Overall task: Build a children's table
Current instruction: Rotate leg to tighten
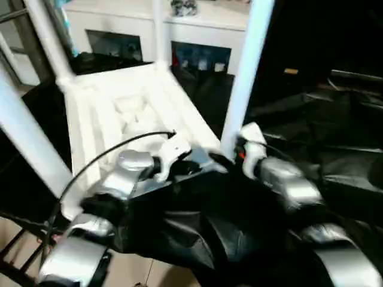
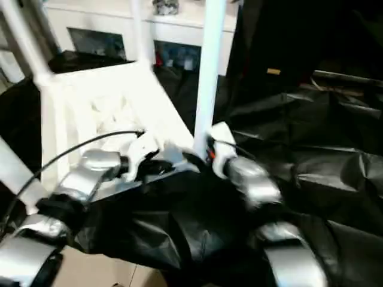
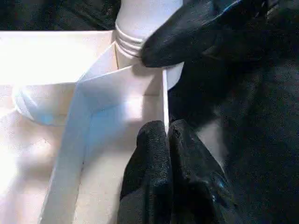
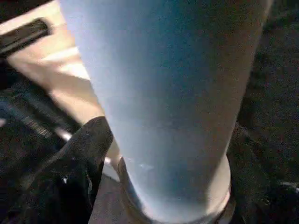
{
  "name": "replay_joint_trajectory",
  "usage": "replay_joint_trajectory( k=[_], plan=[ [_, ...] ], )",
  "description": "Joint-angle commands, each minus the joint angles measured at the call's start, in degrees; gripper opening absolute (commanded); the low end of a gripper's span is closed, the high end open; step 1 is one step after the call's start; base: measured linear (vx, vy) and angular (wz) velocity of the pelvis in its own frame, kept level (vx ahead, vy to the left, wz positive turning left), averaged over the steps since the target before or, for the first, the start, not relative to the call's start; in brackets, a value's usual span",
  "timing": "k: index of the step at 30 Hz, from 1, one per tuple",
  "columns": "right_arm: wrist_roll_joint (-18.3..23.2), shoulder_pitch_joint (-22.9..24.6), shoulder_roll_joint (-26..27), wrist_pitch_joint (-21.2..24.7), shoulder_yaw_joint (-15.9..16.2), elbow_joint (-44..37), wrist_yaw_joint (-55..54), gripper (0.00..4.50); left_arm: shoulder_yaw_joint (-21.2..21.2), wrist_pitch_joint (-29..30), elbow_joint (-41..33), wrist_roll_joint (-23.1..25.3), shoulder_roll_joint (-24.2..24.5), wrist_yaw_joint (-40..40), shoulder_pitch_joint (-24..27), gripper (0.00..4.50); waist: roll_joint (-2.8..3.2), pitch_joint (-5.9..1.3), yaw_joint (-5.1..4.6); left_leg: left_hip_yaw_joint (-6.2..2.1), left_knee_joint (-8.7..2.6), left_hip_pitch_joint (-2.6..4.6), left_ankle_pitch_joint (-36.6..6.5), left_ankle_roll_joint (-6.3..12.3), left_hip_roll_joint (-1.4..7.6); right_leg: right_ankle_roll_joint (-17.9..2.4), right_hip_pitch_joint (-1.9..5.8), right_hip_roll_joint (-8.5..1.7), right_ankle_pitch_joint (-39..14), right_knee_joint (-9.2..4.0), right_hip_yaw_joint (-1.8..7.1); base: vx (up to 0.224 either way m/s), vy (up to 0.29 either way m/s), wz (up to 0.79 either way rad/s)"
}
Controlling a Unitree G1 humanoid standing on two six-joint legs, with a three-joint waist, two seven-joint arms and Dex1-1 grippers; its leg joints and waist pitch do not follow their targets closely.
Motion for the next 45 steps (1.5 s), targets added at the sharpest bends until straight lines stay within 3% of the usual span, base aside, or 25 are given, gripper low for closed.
replay_joint_trajectory(
  k=[1,7,11,16,22,26,30,33,34,35,39,44,45],
  plan=[
    [3.87,1.35,0.57,2.77,4.86,-5.91,11.01,3.71,-2.12,-1.7,1.14,0.09,-0.29,-1.41,-0.56,0.0,-0.08,-3.16,0.4,-0.08,-3.09,0.22,-12.15,4.6,1.38,-14.59,3.16,-2.15,-7.14,-3.34,1.63,0.0,0.0,0.0],
    [5.5,2.9,-2.0,6.23,6.48,-9.75,17.2,3.71,-1.57,-2.81,3.6,0.66,1.31,-2.48,-1.81,0.0,0.05,-3.01,0.84,-0.15,-3.34,0.4,-13.97,2.3,1.32,-13.35,2.81,-2.19,-11.43,-3.77,1.72,0.0,0.0,0.0],
    [5.29,4.04,-2.98,7.55,7.49,-11.53,19.9,3.57,-1.42,-3.47,4.82,0.79,2.08,-3.34,-2.7,0.0,-0.01,-3.26,1.13,-0.12,-3.1,0.22,-11.74,2.78,1.32,-14.04,2.96,-2.31,-7.59,-3.23,1.73,0.0,0.0,0.0],
    [5.24,4.63,-3.24,8.5,7.95,-12.56,20.35,3.23,-1.67,-3.86,5.22,0.52,2.18,-3.74,-2.88,0.0,-0.07,-3.16,1.27,-0.18,-3.23,0.24,-12.45,2.25,1.34,-13.53,2.93,-2.42,-9.94,-3.48,1.7,0.0,0.0,0.0],
    [5.28,5.4,-3.5,9.95,8.61,-14.12,20.4,2.8,-1.92,-4.44,5.8,0.25,1.85,-4.35,-2.75,0.0,-0.1,-3.24,1.3,-0.17,-3.15,0.18,-11.62,2.25,1.3,-13.71,3.03,-2.34,-8.26,-3.28,1.69,0.0,0.0,0.0],
    [4.89,5.05,-1.85,8.87,7.11,-12.93,16.51,2.72,-1.71,-3.99,5.6,0.28,1.53,-3.21,-2.63,0.0,-0.09,-3.17,1.39,-0.16,-3.18,0.22,-11.87,2.24,1.36,-13.76,2.92,-2.44,-8.81,-3.38,1.69,0.0,0.0,0.0],
    [3.12,2.97,1.29,7.41,4.69,-8.75,7.55,2.67,-1.65,-2.92,5.08,0.52,0.8,-1.07,-2.66,0.0,0.07,-2.83,0.83,-0.28,-3.55,0.2,-14.76,0.78,1.28,-12.53,2.56,-2.55,-14.22,-3.85,1.77,0.0,0.0,0.0],
    [0.1,0.54,4.97,5.44,3.08,-2.76,-4.16,2.58,-1.52,-0.98,3.65,0.75,-0.76,1.81,-2.45,0.0,-0.03,-2.66,-0.4,-0.91,-4.0,0.02,-17.28,-1.04,0.99,-9.75,2.59,-2.72,-22.52,-4.54,1.64,0.0,0.0,0.0],
    [-0.49,0.1,5.87,5.21,2.82,-1.5,-6.65,2.56,-1.49,-0.38,3.11,0.83,-1.27,2.62,-2.28,0.0,-0.07,-2.69,-0.77,-0.92,-4.01,0.11,-17.5,-1.26,0.99,-9.41,2.43,-2.67,-22.95,-4.66,1.72,0.0,0.0,0.0],
    [-0.83,-0.27,6.65,5.24,2.47,-0.55,-8.78,2.56,-1.41,0.16,2.63,0.82,-1.72,3.23,-2.06,0.0,0.05,-2.69,-1.12,-0.92,-3.97,0.34,-18.04,-1.23,1.01,-9.53,2.25,-2.62,-22.77,-4.81,1.77,0.0,0.0,0.0],
    [-1.66,-1.25,8.61,4.85,1.64,1.77,-13.99,2.51,-1.12,1.53,1.27,0.72,-3.0,5.19,-1.38,0.0,-0.01,-2.79,-1.65,-0.78,-3.87,0.02,-16.98,-0.27,0.96,-10.93,2.43,-2.34,-18.17,-4.39,1.85,0.0,0.0,0.0],
    [-3.77,-3.55,11.67,2.21,0.65,7.02,-22.08,2.51,-1.75,4.9,-4.15,0.2,-5.72,7.62,1.2,0.0,0.08,-3.01,-2.11,-0.55,-3.64,0.18,-15.32,0.36,1.05,-12.44,2.47,-2.37,-15.07,-4.14,1.81,0.0,0.0,0.0],
    [-3.69,-3.81,11.93,1.92,0.5,7.56,-22.23,2.86,-1.91,5.33,-4.94,0.09,-6.01,7.81,1.54,0.0,-0.06,-2.93,-2.19,-0.5,-3.63,0.09,-15.45,0.64,0.9,-12.22,2.5,-2.21,-15.36,-4.27,1.77,0.0,0.0,0.0]
  ],
)
